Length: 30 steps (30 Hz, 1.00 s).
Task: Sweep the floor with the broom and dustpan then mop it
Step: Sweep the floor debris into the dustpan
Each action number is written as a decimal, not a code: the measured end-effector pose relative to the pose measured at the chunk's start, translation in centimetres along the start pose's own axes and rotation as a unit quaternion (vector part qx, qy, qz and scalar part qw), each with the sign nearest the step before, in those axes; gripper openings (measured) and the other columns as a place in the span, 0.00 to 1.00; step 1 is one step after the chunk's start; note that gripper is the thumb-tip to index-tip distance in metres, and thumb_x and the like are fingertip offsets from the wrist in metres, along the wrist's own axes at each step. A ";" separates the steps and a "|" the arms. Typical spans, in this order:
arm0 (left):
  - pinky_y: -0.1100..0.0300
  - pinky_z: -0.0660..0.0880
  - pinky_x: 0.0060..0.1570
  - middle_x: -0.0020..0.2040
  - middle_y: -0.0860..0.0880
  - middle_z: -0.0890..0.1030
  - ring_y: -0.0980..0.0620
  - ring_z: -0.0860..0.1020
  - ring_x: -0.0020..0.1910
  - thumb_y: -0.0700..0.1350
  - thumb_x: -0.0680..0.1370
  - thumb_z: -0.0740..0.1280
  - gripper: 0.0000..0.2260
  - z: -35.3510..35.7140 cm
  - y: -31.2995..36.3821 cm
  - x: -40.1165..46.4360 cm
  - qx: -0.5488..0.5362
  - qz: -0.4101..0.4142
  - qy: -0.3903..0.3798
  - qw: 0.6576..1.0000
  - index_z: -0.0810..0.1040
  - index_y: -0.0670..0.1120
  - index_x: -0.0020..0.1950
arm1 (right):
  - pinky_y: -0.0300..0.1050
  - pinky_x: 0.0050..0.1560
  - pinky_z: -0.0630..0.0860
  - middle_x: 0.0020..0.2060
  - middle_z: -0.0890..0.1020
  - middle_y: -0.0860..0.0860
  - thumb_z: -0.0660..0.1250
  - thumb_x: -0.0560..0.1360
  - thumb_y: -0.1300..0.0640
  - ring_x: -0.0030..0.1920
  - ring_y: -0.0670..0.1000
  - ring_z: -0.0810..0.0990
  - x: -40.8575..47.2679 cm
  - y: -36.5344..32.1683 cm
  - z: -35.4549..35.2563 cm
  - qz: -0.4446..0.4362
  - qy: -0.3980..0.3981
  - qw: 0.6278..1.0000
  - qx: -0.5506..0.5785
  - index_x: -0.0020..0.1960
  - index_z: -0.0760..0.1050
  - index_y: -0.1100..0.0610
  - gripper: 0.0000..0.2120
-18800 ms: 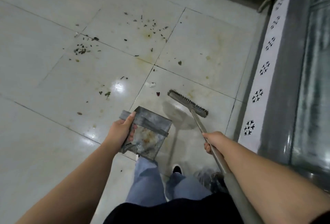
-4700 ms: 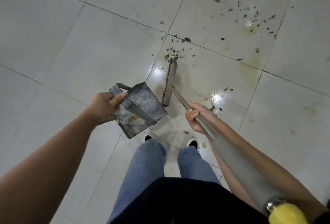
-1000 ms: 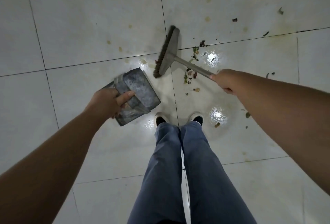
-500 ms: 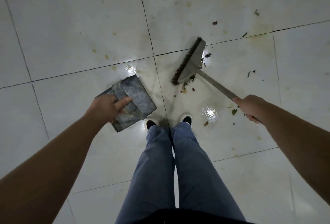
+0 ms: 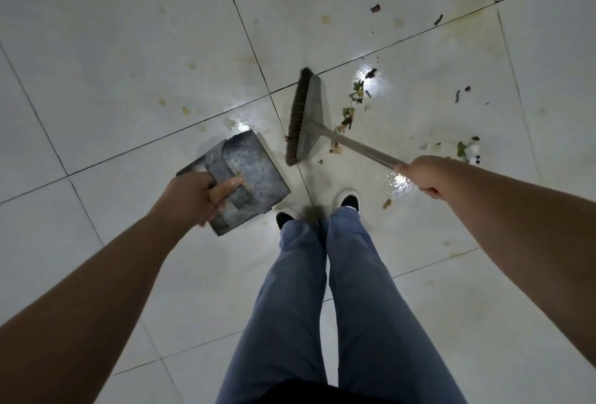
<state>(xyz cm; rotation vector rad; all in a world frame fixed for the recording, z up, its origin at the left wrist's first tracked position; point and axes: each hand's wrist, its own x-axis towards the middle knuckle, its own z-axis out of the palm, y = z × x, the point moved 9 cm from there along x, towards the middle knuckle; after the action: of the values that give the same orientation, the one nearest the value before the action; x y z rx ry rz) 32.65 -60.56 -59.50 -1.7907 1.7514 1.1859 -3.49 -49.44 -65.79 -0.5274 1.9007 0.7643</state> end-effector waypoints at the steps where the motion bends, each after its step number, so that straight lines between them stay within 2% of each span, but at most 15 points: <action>1: 0.64 0.65 0.29 0.13 0.52 0.70 0.59 0.69 0.14 0.58 0.76 0.61 0.24 -0.1 0.6 0.1 0.016 0.011 0.002 1.000 0.71 0.45 0.25 | 0.37 0.24 0.58 0.12 0.67 0.52 0.53 0.80 0.40 0.21 0.47 0.63 0.4 1.5 0.0 0.018 -0.006 1.000 0.012 0.32 0.63 0.61 0.27; 4: 0.69 0.64 0.24 0.13 0.51 0.67 0.57 0.69 0.14 0.56 0.77 0.62 0.23 -0.2 2.9 0.5 0.064 0.051 -0.002 0.997 0.69 0.47 0.24 | 0.33 0.23 0.58 0.07 0.62 0.50 0.52 0.79 0.39 0.09 0.45 0.61 1.3 6.0 0.5 0.064 -0.019 0.996 0.056 0.31 0.61 0.59 0.27; 7: 0.74 0.68 0.24 0.13 0.52 0.68 0.57 0.69 0.15 0.55 0.76 0.63 0.21 0.3 4.5 0.7 0.085 0.056 -0.026 0.994 0.69 0.47 0.26 | 0.29 0.21 0.58 0.08 0.62 0.51 0.50 0.80 0.38 0.07 0.45 0.58 1.6 10.0 1.2 0.110 -0.032 0.989 0.092 0.33 0.62 0.60 0.28; 8: 0.74 0.68 0.25 0.13 0.56 0.69 0.57 0.70 0.15 0.56 0.76 0.62 0.21 0.3 4.9 0.6 0.079 0.048 -0.029 0.995 0.69 0.46 0.27 | 0.30 0.21 0.58 0.08 0.63 0.51 0.49 0.80 0.38 0.07 0.45 0.58 1.6 11.0 1.1 0.122 -0.032 0.988 0.093 0.32 0.62 0.61 0.29; 10: 0.69 0.68 0.24 0.13 0.60 0.69 0.56 0.71 0.18 0.57 0.76 0.62 0.22 0.4 5.9 0.6 0.078 0.041 -0.028 0.996 0.69 0.45 0.26 | 0.34 0.21 0.60 0.09 0.64 0.51 0.51 0.79 0.38 0.08 0.46 0.61 1.5 12.4 0.4 0.122 -0.012 0.989 0.076 0.31 0.64 0.62 0.30; 13: 0.65 0.63 0.26 0.14 0.56 0.71 0.59 0.70 0.17 0.59 0.76 0.62 0.23 0.7 7.2 0.5 0.066 0.035 -0.038 0.997 0.70 0.46 0.26 | 0.34 0.21 0.61 0.10 0.66 0.51 0.54 0.78 0.39 0.16 0.47 0.65 1.2 13.4 -1.2 0.081 0.049 0.994 0.055 0.31 0.66 0.62 0.29; 17: 0.63 0.62 0.23 0.19 0.49 0.73 0.59 0.67 0.14 0.60 0.76 0.61 0.24 0.5 7.9 0.2 0.028 0.010 -0.065 0.997 0.76 0.42 0.30 | 0.36 0.24 0.63 0.25 0.72 0.53 0.54 0.79 0.40 0.24 0.50 0.70 1.0 12.0 -1.4 -0.011 0.097 0.995 0.030 0.32 0.65 0.59 0.26; 21: 0.70 0.59 0.15 0.16 0.51 0.71 0.59 0.66 0.14 0.59 0.76 0.62 0.24 0.1 10.1 0.3 0.043 0.017 -0.065 0.997 0.75 0.42 0.30 | 0.39 0.25 0.61 0.29 0.72 0.52 0.52 0.79 0.39 0.27 0.50 0.70 1.6 7.4 -0.8 -0.067 0.097 0.992 -0.035 0.37 0.67 0.58 0.24; 24: 0.72 0.61 0.15 0.16 0.51 0.71 0.58 0.67 0.14 0.59 0.75 0.63 0.23 0.7 12.0 0.7 0.038 0.025 -0.066 0.997 0.75 0.42 0.29 | 0.40 0.26 0.61 0.29 0.72 0.51 0.53 0.79 0.39 0.28 0.50 0.70 2.8 5.5 -0.3 -0.078 0.072 0.992 -0.064 0.39 0.68 0.58 0.23; 26: 0.71 0.64 0.18 0.16 0.51 0.72 0.58 0.68 0.15 0.59 0.74 0.64 0.23 1.0 12.6 0.9 0.033 0.018 -0.063 0.997 0.74 0.43 0.27 | 0.41 0.27 0.61 0.29 0.73 0.51 0.53 0.78 0.38 0.29 0.50 0.70 3.8 6.9 -0.3 -0.065 0.061 0.994 -0.060 0.40 0.69 0.58 0.23; 30: 0.63 0.67 0.24 0.17 0.51 0.73 0.56 0.70 0.17 0.60 0.74 0.65 0.23 1.2 13.2 1.1 0.046 0.004 -0.061 0.997 0.74 0.43 0.27 | 0.41 0.33 0.64 0.31 0.74 0.51 0.51 0.79 0.38 0.31 0.50 0.71 5.0 13.4 -1.5 -0.031 0.059 0.996 -0.051 0.35 0.67 0.56 0.25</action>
<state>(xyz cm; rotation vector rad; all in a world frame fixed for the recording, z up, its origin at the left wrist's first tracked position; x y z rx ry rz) 19.67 -62.44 -57.26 -1.6238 1.7169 1.1724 -15.23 -41.18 -66.11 -0.7062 1.9514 0.8066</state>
